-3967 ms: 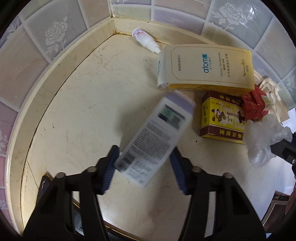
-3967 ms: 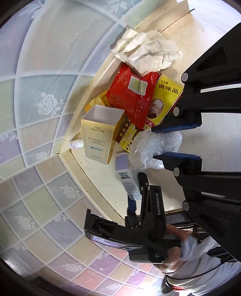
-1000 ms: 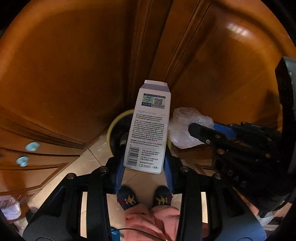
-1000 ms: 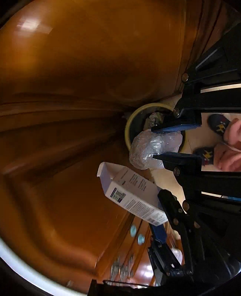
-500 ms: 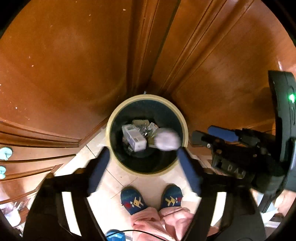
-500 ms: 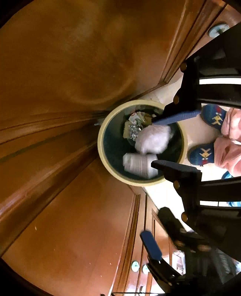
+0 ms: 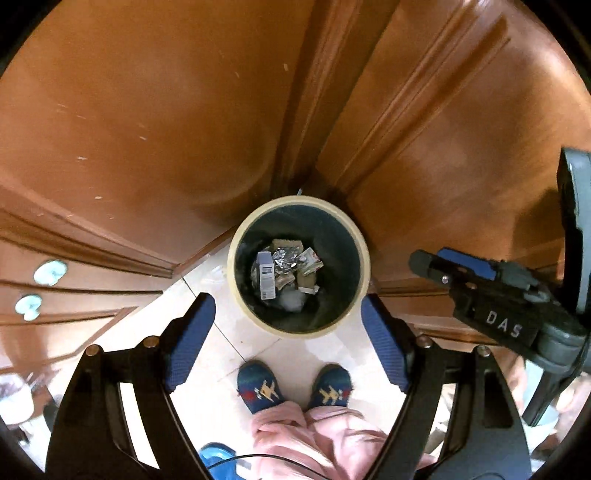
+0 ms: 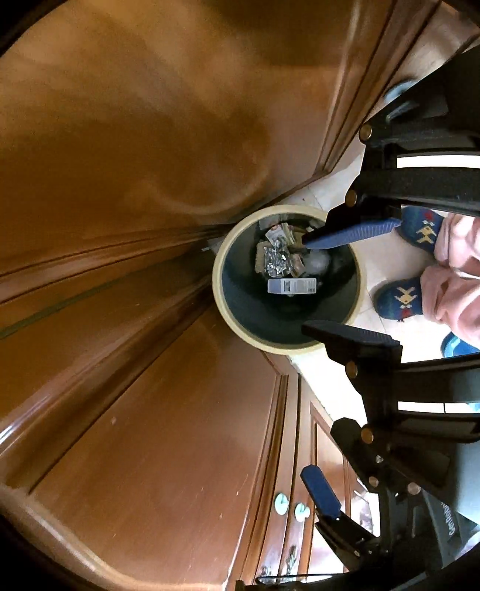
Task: Collect trash
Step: 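Raise both open tools toward the tissues and boxes on the counter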
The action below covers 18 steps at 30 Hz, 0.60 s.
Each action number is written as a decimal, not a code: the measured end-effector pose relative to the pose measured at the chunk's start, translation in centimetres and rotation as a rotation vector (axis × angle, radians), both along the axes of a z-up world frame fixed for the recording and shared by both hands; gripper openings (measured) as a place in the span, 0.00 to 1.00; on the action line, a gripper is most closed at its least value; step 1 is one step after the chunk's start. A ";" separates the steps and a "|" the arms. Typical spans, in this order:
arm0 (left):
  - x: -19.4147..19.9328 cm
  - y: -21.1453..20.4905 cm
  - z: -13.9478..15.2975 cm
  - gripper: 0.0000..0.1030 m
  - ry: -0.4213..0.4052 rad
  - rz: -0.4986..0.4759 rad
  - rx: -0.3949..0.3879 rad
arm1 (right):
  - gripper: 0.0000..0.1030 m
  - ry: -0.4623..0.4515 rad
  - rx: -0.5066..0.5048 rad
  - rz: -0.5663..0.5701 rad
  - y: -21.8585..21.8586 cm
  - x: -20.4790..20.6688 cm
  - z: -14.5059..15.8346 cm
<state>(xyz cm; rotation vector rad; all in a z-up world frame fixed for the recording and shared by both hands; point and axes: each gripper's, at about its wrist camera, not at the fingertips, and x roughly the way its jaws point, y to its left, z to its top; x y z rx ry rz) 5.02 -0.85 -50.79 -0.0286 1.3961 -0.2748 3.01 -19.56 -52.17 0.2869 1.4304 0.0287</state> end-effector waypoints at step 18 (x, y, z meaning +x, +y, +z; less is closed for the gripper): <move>-2.9 2.5 19.9 0.77 -0.099 0.073 -0.023 | 0.40 -0.064 -0.018 0.083 3.3 -1.8 19.7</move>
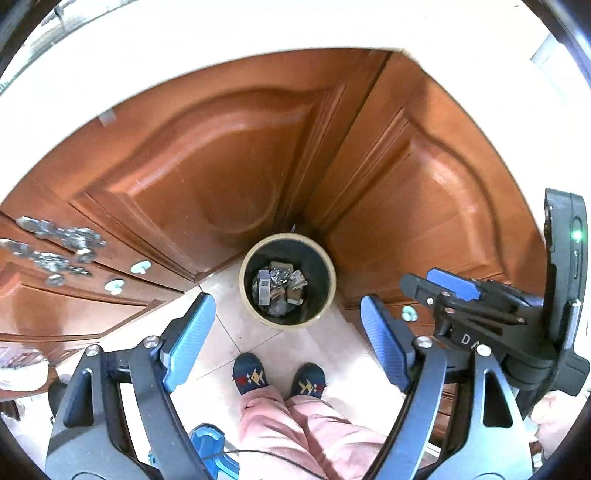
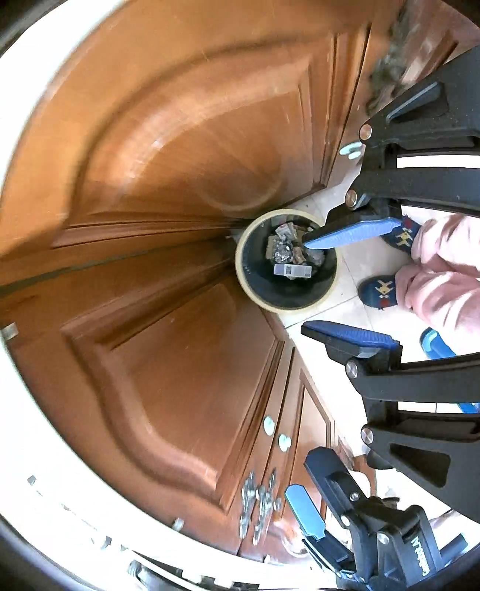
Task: Collect trash
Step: 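Raise both open tools toward the tissues and boxes on the counter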
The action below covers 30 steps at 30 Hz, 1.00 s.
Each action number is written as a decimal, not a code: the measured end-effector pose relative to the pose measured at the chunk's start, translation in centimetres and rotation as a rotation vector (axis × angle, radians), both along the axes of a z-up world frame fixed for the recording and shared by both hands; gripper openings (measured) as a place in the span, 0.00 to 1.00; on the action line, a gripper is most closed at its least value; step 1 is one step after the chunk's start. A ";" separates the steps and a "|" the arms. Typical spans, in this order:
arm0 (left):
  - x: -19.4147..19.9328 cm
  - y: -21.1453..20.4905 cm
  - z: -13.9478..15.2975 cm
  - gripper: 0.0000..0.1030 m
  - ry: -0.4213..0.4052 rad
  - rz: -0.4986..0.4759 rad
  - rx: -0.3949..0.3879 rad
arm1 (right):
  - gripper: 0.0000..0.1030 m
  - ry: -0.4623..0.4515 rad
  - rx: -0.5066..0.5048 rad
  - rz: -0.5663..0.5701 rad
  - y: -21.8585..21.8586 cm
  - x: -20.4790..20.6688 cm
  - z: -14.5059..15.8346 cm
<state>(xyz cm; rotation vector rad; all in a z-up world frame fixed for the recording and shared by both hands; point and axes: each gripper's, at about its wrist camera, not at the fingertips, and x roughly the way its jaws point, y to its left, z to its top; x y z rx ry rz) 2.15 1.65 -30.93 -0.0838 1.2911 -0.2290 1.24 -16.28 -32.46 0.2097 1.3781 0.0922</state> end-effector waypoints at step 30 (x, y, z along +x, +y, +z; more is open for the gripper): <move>0.3 -1.4 24.9 0.77 -0.331 0.035 0.079 | 0.40 -0.371 0.009 0.067 -3.2 1.3 26.6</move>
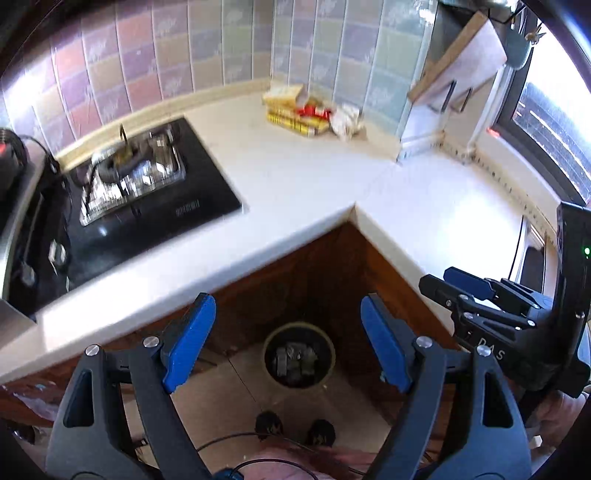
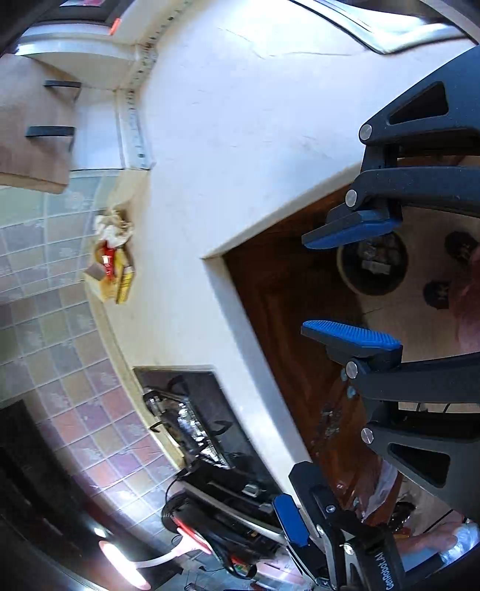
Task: Collect trash
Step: 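Raise both open tools toward the tissues and boxes on the counter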
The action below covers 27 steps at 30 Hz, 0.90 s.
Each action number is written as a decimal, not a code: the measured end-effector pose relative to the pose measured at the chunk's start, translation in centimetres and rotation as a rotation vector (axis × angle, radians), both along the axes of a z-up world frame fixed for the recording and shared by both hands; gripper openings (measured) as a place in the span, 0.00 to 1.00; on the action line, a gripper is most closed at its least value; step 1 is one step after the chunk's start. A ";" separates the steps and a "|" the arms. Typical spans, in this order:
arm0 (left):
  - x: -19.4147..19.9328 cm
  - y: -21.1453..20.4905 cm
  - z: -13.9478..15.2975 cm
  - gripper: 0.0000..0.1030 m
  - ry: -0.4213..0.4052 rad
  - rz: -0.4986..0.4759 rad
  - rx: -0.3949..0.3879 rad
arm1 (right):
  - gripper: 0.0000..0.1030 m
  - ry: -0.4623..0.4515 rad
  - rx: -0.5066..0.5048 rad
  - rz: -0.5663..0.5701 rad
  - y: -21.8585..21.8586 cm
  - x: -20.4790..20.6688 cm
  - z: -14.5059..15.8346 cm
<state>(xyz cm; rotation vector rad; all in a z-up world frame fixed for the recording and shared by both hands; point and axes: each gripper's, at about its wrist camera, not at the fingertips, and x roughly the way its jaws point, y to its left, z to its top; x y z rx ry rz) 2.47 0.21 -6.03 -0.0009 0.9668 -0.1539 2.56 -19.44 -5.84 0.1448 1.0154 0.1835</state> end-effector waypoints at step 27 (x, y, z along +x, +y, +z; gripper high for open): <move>34.8 -1.2 1.5 0.77 0.023 -0.205 0.007 | 0.40 -0.025 -0.141 -0.238 1.8 30.8 1.9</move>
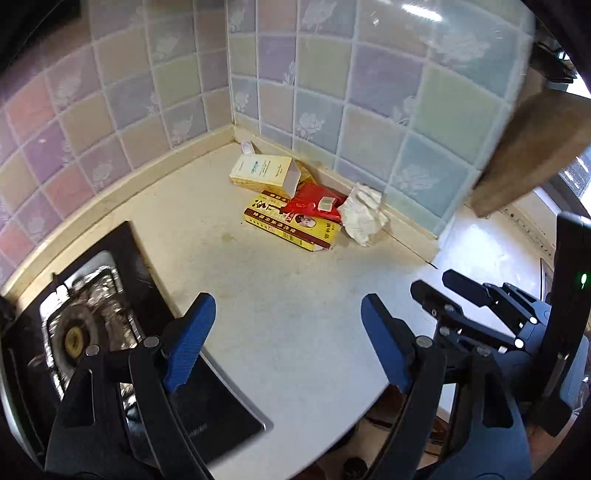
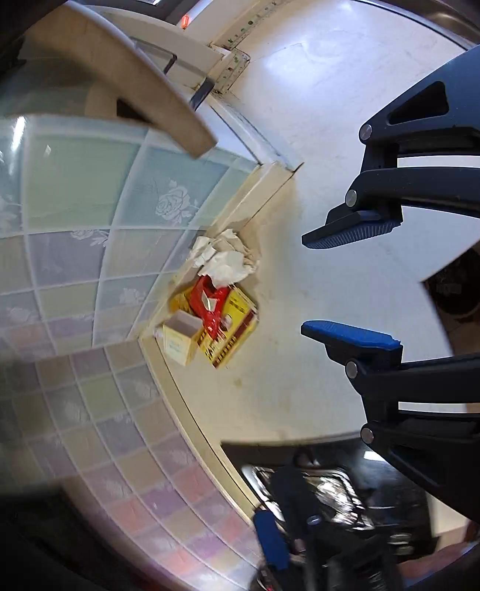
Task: Collect trash
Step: 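Raise both open tools toward the tissues and boxes on the counter, then close the right tool on the crumpled white tissues while the left tool grasps the yellow seasoning box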
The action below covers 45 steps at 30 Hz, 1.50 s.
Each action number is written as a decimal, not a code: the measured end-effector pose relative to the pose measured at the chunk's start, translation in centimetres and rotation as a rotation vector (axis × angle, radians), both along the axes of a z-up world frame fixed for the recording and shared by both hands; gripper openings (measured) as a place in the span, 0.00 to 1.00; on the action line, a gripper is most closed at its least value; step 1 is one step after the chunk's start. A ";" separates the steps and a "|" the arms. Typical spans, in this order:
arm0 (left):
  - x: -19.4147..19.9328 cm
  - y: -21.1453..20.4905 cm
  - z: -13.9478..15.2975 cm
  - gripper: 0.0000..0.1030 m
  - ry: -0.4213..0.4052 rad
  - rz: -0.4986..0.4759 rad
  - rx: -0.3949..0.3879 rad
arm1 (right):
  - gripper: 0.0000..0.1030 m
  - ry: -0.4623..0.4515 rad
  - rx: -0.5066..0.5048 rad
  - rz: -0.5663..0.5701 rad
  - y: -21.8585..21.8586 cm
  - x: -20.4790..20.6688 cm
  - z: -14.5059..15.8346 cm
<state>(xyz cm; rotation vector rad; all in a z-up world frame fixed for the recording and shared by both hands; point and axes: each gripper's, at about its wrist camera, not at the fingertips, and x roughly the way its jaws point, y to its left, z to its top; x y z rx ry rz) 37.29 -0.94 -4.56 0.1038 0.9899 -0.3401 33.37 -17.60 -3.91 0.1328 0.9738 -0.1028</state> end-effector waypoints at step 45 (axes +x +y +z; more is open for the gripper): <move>15.7 3.9 -12.5 0.79 0.235 0.085 -0.159 | 0.14 0.173 0.042 0.188 4.7 17.8 -14.1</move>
